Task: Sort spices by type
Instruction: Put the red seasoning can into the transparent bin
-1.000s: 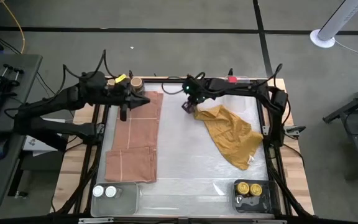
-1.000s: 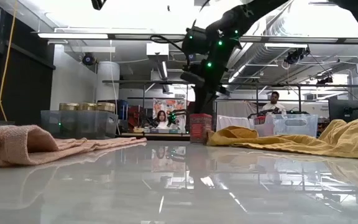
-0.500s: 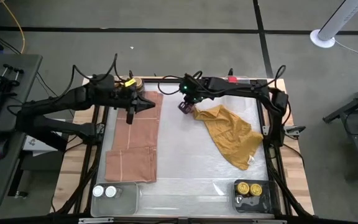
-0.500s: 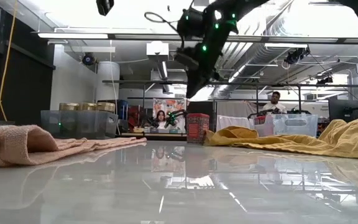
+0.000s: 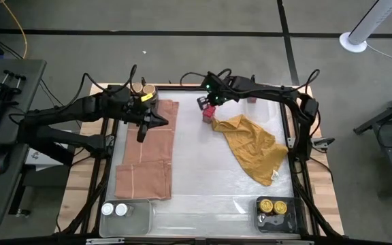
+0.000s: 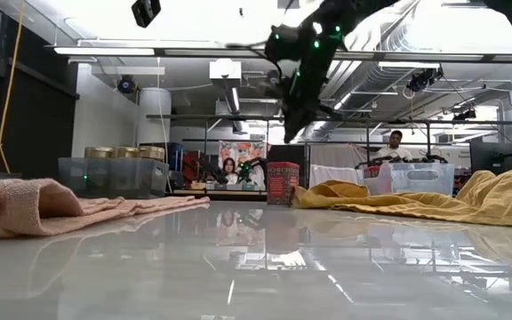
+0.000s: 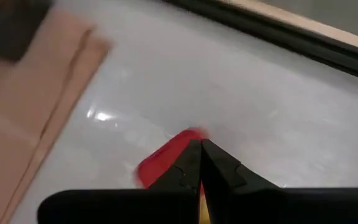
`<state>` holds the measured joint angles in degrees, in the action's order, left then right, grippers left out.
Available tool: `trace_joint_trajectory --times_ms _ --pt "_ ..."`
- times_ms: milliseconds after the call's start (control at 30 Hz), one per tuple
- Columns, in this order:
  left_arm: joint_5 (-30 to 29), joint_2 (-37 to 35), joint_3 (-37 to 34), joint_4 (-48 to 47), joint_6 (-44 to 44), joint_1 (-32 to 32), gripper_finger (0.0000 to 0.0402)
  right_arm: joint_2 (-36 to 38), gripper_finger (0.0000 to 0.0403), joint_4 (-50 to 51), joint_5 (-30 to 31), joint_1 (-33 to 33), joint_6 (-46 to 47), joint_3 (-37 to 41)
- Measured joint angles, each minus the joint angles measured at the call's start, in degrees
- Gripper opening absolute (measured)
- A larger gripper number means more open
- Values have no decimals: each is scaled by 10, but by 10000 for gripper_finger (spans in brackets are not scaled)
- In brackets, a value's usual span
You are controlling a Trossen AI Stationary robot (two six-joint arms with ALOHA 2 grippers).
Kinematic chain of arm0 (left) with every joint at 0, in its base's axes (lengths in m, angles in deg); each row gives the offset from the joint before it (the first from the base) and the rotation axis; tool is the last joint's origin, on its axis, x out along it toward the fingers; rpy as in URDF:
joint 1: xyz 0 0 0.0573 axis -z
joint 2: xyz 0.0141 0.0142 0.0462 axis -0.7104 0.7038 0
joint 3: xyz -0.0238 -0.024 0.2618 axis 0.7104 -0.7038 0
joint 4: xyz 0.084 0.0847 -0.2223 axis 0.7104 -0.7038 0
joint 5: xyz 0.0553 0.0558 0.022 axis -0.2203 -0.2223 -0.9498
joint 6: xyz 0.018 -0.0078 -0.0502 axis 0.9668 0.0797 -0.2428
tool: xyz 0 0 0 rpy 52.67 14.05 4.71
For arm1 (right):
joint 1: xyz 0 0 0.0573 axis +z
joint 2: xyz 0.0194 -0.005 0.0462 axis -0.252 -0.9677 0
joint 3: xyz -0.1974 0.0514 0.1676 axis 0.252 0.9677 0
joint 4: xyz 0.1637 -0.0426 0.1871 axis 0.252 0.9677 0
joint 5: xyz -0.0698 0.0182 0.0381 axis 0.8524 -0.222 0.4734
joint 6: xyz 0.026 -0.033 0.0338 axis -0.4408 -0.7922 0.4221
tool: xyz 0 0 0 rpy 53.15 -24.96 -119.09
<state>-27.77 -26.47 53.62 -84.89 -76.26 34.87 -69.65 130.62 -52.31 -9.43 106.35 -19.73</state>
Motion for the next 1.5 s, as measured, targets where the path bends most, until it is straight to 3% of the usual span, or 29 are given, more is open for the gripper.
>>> trace_joint_trajectory --times_ms 267,667,833,1033,1300,1500 --pt "-4 12 0 -26 -5 12 0 -1 0 -29 12 -29 92 49" --pt "-36 57 0 -56 6 54 0 -4 0 -145 14 -22 137 122" --pt "-37 83 0 -56 4 70 0 -11 0 -145 12 -14 128 125" --pt "-36 99 0 -57 1 89 0 -8 0 -108 -39 30 97 126" --pt "-35 92 0 -67 -1 98 0 2 0 -74 -101 148 48 126" --pt "-36 87 0 -94 5 98 0 36 0 -76 -72 201 -12 126"
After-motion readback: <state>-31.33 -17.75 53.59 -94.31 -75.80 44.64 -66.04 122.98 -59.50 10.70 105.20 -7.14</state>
